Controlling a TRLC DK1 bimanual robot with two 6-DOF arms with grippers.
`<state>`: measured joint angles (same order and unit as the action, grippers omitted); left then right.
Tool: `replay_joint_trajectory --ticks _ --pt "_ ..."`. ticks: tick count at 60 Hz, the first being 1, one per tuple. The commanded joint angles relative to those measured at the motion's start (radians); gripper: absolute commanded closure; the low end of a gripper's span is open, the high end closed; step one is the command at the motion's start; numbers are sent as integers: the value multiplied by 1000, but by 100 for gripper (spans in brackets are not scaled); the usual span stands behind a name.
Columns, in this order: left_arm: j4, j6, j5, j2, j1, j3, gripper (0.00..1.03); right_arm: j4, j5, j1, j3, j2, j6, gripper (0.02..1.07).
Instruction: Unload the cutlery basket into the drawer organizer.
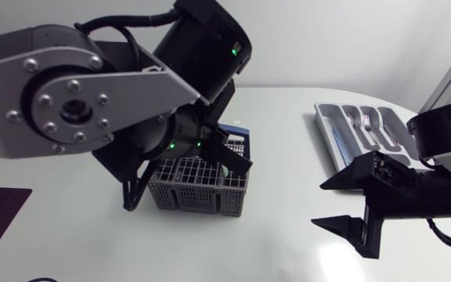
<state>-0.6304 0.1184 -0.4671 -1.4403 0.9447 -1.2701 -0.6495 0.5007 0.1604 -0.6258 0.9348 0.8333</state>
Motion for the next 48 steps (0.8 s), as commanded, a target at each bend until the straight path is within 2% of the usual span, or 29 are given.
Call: replay_joint_trajectory --ticks 1,23,36,48 --pt "0 -23 -13 32 6 21 96 1 -5 13 26 -8 -22 12" --pt "-43 -14 -2 92 39 -6 96 7 -7 53 14 -50 -65 12" --pt "-92 76 108 86 62 -58 96 22 9 88 5 -123 -175 12" --pt "-106 178 219 44 62 -100 96 51 15 188 -12 -151 -275 12"
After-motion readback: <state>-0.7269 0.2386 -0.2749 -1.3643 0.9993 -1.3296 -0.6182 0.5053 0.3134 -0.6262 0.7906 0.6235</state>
